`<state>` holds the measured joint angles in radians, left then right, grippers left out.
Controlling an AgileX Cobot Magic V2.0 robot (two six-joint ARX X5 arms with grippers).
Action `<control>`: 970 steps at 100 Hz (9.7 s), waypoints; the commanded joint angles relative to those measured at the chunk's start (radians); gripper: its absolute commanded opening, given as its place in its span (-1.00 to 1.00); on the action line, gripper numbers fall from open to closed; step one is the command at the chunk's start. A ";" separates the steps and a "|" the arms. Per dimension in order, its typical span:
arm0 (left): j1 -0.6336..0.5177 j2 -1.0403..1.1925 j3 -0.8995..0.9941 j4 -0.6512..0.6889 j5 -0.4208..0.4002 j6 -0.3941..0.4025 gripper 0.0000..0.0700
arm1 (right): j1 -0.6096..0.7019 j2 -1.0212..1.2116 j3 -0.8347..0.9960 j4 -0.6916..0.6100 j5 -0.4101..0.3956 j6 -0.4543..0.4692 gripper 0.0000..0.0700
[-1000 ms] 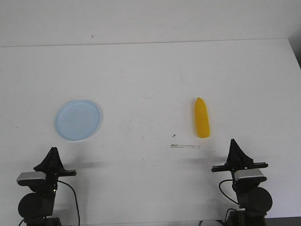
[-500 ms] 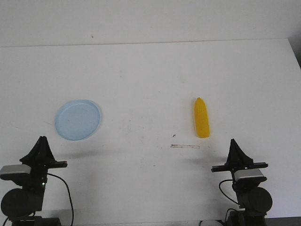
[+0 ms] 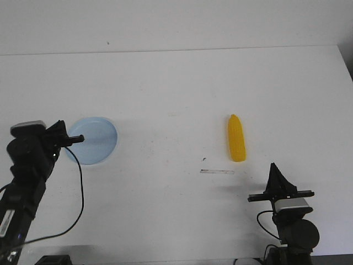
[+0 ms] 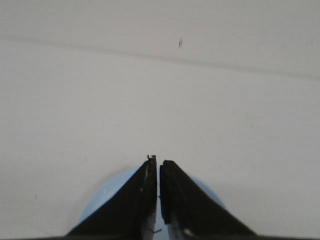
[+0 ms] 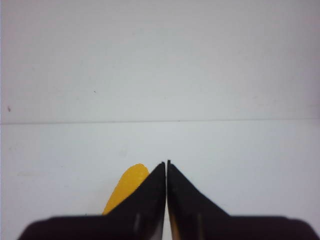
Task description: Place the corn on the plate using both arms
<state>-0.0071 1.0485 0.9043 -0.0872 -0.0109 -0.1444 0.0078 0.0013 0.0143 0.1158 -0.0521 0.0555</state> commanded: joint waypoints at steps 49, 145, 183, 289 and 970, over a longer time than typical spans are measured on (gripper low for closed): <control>0.277 0.571 0.390 -0.507 0.442 -0.138 -0.99 | 0.002 0.000 -0.002 0.011 0.000 -0.005 -1.00; 0.331 0.764 0.389 -0.542 0.435 -0.077 -0.43 | 0.002 0.000 -0.002 0.011 0.000 -0.005 -1.00; 0.312 0.761 0.389 -0.558 0.435 -0.074 -1.00 | 0.002 0.000 -0.002 0.011 0.000 -0.005 -1.00; -0.362 0.749 0.390 -0.395 0.437 -0.230 -1.00 | 0.002 0.000 -0.002 0.011 0.000 -0.005 -1.00; -0.026 -0.926 -0.618 0.291 0.081 0.177 -0.99 | 0.422 1.868 1.637 -1.052 -0.243 0.259 -0.08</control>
<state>-0.0349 0.1249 0.2783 0.1905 0.0734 0.0200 0.3889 1.8309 1.6333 -0.9672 -0.2844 0.2890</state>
